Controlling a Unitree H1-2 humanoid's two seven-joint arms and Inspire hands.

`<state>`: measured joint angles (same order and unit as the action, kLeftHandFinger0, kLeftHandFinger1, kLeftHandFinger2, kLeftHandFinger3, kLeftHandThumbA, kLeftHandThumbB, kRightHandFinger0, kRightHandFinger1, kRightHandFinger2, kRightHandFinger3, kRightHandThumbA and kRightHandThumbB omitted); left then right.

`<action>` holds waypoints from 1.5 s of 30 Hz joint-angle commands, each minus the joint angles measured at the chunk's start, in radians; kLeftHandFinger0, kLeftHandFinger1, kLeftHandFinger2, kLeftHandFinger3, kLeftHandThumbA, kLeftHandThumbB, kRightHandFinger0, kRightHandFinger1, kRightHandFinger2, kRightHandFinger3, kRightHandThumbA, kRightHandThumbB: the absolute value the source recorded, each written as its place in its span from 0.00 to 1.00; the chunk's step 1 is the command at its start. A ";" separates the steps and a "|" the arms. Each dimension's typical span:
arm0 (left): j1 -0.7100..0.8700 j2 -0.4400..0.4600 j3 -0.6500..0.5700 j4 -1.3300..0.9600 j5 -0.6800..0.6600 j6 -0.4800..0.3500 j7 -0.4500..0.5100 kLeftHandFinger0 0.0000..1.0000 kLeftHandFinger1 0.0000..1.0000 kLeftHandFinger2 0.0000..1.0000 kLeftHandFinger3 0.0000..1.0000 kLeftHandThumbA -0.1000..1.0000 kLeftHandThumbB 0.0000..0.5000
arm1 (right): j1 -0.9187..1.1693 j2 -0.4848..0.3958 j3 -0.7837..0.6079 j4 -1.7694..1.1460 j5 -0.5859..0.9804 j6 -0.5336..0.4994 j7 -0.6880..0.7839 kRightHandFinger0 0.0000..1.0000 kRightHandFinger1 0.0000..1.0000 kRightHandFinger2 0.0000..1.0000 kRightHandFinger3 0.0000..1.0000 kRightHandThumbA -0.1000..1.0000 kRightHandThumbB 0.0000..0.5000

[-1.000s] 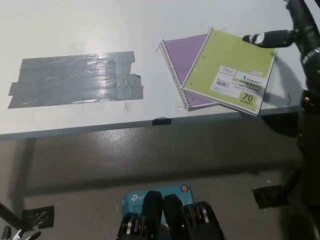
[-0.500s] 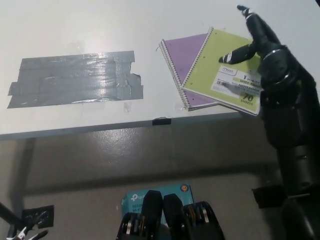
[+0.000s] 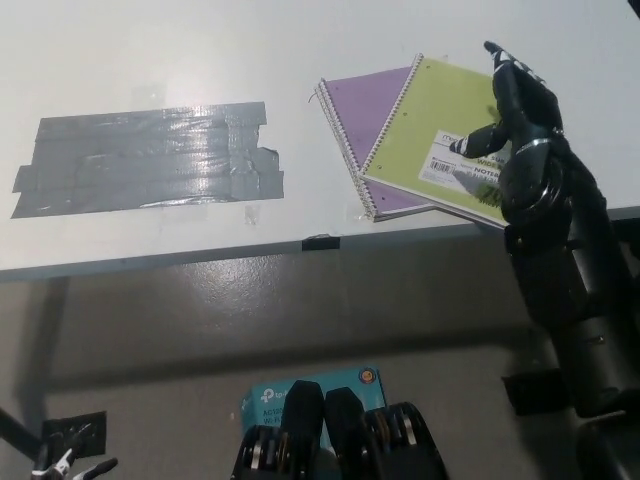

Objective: The robot uses its right hand to align two notebooks stacked together until they are fully overlapped

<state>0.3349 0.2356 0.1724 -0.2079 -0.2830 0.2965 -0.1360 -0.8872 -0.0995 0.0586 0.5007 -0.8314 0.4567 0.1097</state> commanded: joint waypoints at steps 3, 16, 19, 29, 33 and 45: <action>0.009 0.018 -0.009 -0.015 0.008 -0.040 -0.030 0.63 0.69 0.81 1.00 1.00 0.68 | -0.066 0.039 -0.055 0.068 0.086 -0.026 -0.241 1.00 1.00 1.00 1.00 1.00 0.64; -0.006 0.033 -0.039 0.000 0.022 -0.086 -0.048 0.60 0.68 0.81 1.00 1.00 0.89 | -0.028 0.082 -0.094 0.209 0.147 -0.127 -0.477 1.00 1.00 1.00 1.00 1.00 0.54; -0.013 0.037 -0.045 0.003 0.018 -0.090 -0.052 0.59 0.68 0.82 1.00 1.00 0.87 | -0.024 0.080 -0.064 0.217 0.144 -0.121 -0.481 1.00 1.00 1.00 1.00 1.00 0.51; -0.028 0.030 -0.051 0.004 0.018 -0.090 -0.053 0.59 0.66 0.80 1.00 1.00 1.00 | -0.009 -0.036 0.247 0.198 0.039 0.004 -0.143 1.00 1.00 1.00 1.00 1.00 0.80; -0.029 0.029 -0.054 0.001 0.018 -0.091 -0.054 0.59 0.65 0.78 1.00 1.00 1.00 | -0.001 -0.080 0.355 0.182 0.026 0.001 -0.083 1.00 1.00 1.00 1.00 1.00 0.85; -0.052 0.024 -0.053 -0.005 0.009 -0.076 -0.051 0.54 0.64 0.81 1.00 1.00 1.00 | 0.076 -0.068 0.308 0.160 0.106 0.013 -0.074 1.00 1.00 1.00 1.00 1.00 0.86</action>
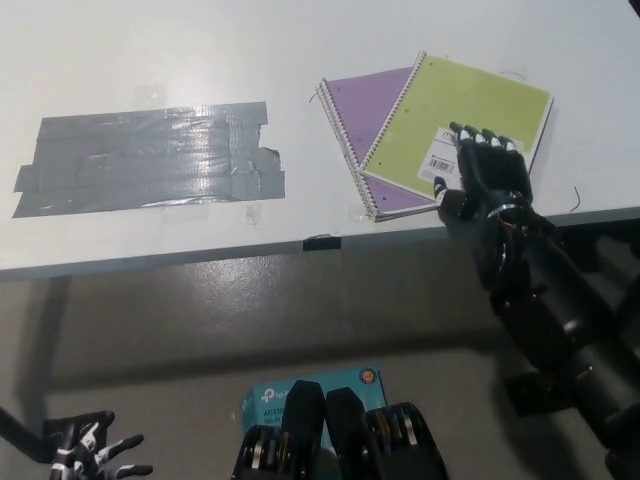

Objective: The robot uses its right hand to align two notebooks stacked together until they are fully overlapped

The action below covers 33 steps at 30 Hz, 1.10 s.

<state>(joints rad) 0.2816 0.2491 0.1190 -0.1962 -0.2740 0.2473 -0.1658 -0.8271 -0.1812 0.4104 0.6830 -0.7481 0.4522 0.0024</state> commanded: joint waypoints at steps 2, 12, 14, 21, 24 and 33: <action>-0.001 0.012 -0.001 -0.014 0.001 -0.027 -0.023 0.54 0.64 0.81 1.00 1.00 1.00 | 0.027 0.019 -0.058 -0.025 0.009 0.018 0.044 1.00 1.00 1.00 1.00 1.00 0.85; -0.014 0.022 -0.015 -0.004 0.006 -0.017 -0.046 0.58 0.65 0.81 1.00 1.00 1.00 | 0.102 0.049 -0.129 -0.027 -0.001 0.018 0.054 1.00 1.00 1.00 1.00 1.00 0.91; -0.020 0.022 -0.019 -0.003 0.010 -0.015 -0.045 0.59 0.65 0.81 1.00 1.00 1.00 | 0.112 0.050 -0.141 -0.040 -0.008 0.018 0.072 1.00 1.00 1.00 1.00 1.00 0.87; -0.021 0.024 -0.025 -0.001 0.007 -0.019 -0.052 0.63 0.67 0.80 1.00 1.00 1.00 | 0.103 0.022 -0.005 -0.011 -0.096 0.018 0.171 1.00 1.00 1.00 1.00 1.00 0.81; -0.027 0.027 -0.031 0.005 0.011 -0.022 -0.059 0.63 0.68 0.80 1.00 1.00 1.00 | 0.099 0.003 0.043 -0.022 -0.083 0.018 0.199 1.00 1.00 1.00 1.00 1.00 0.84; -0.026 0.029 -0.031 0.019 0.012 -0.048 -0.077 0.61 0.66 0.79 1.00 1.00 1.00 | 0.059 -0.098 0.179 -0.031 -0.068 -0.123 0.241 1.00 1.00 1.00 1.00 1.00 0.84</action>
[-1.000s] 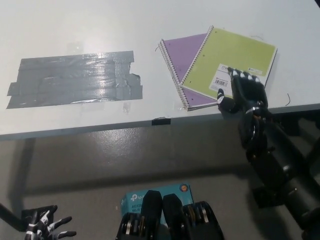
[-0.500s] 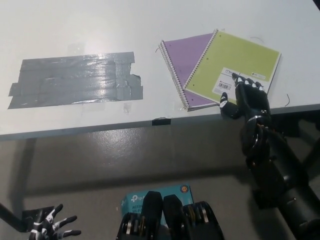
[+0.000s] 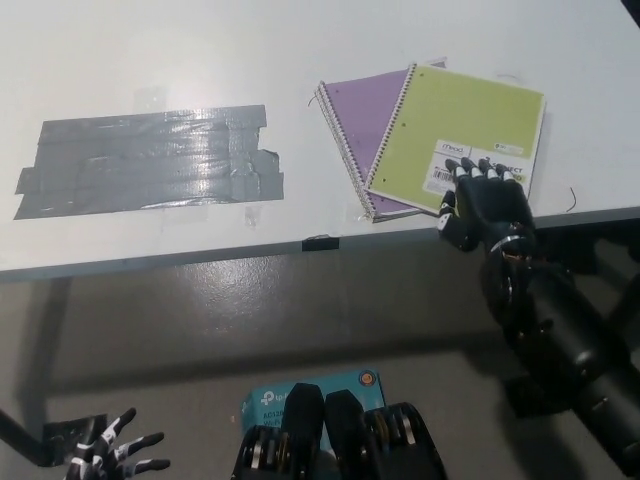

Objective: The robot uses its right hand to align two notebooks stacked together until they are fully overlapped

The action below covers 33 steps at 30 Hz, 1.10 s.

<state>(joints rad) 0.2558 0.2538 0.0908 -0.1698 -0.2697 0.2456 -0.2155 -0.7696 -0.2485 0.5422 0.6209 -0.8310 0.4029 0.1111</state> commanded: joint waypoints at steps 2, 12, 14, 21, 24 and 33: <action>0.000 0.023 -0.001 -0.011 0.006 -0.041 -0.029 0.60 0.66 0.80 1.00 1.00 1.00 | -0.008 -0.052 0.057 0.040 0.018 -0.104 0.125 1.00 1.00 1.00 1.00 1.00 0.84; -0.003 0.033 0.004 -0.009 0.006 -0.055 -0.044 0.61 0.66 0.79 1.00 1.00 1.00 | -0.026 -0.162 0.092 0.042 -0.011 -0.165 0.138 1.00 1.00 1.00 1.00 1.00 0.91; -0.002 0.028 0.004 -0.013 0.009 -0.052 -0.038 0.60 0.64 0.78 1.00 1.00 1.00 | -0.022 -0.176 0.094 0.043 -0.015 -0.169 0.135 1.00 1.00 1.00 1.00 1.00 0.86; 0.002 0.026 0.004 -0.005 0.003 -0.059 -0.044 0.61 0.66 0.77 1.00 1.00 1.00 | -0.031 -0.234 0.187 0.036 -0.096 -0.293 0.087 1.00 1.00 1.00 1.00 1.00 0.82; 0.007 0.023 0.001 -0.008 0.009 -0.057 -0.038 0.60 0.66 0.77 1.00 1.00 1.00 | -0.026 -0.242 0.207 0.035 -0.111 -0.310 0.073 1.00 1.00 1.00 1.00 1.00 0.86; 0.006 0.021 -0.002 -0.005 0.005 -0.061 -0.044 0.59 0.65 0.77 1.00 1.00 1.00 | -0.048 -0.237 0.289 0.033 -0.196 -0.375 0.028 1.00 1.00 1.00 1.00 1.00 0.78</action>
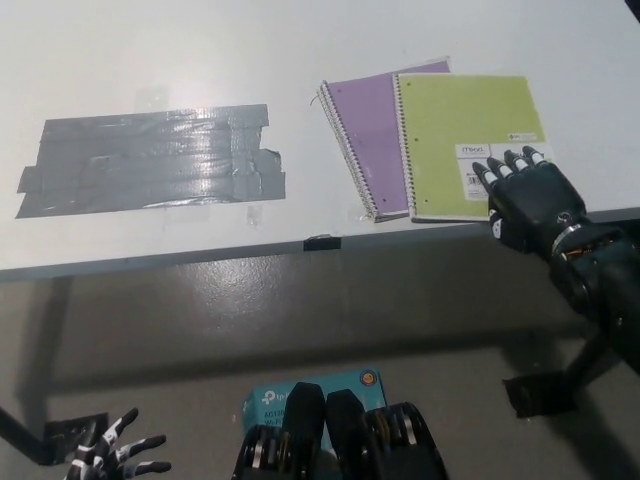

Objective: The robot uses its right hand to align two notebooks stacked together until they are fully overlapped

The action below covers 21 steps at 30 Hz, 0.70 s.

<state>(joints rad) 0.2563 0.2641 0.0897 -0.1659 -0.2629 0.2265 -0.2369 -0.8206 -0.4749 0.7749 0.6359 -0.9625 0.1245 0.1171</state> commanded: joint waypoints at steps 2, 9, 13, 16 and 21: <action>0.004 0.008 0.000 -0.008 -0.006 -0.044 -0.023 0.58 0.64 0.77 1.00 1.00 1.00 | -0.004 -0.009 0.064 0.012 -0.069 -0.106 0.019 1.00 1.00 1.00 1.00 1.00 0.76; 0.006 0.011 -0.003 -0.008 0.001 -0.056 -0.022 0.59 0.64 0.77 1.00 1.00 1.00 | -0.034 0.002 0.072 0.029 -0.081 -0.131 0.022 1.00 1.00 1.00 1.00 1.00 0.77; 0.008 0.010 -0.005 -0.008 0.000 -0.052 -0.021 0.60 0.64 0.75 1.00 1.00 1.00 | -0.050 0.006 0.079 0.038 -0.108 -0.126 0.019 1.00 1.00 1.00 1.00 1.00 0.76; 0.010 0.009 -0.005 -0.010 0.002 -0.048 -0.018 0.60 0.65 0.75 1.00 1.00 1.00 | -0.056 0.016 0.069 0.054 -0.104 -0.125 0.004 1.00 1.00 1.00 1.00 1.00 0.76; 0.009 0.011 -0.008 -0.008 0.006 -0.052 -0.019 0.61 0.66 0.77 1.00 1.00 1.00 | -0.070 0.025 0.061 0.062 -0.101 -0.134 0.009 1.00 1.00 1.00 1.00 1.00 0.77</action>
<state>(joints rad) 0.2573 0.2637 0.0841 -0.1620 -0.2616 0.2120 -0.2372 -0.8680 -0.4684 0.8216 0.6806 -1.0483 0.0568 0.0965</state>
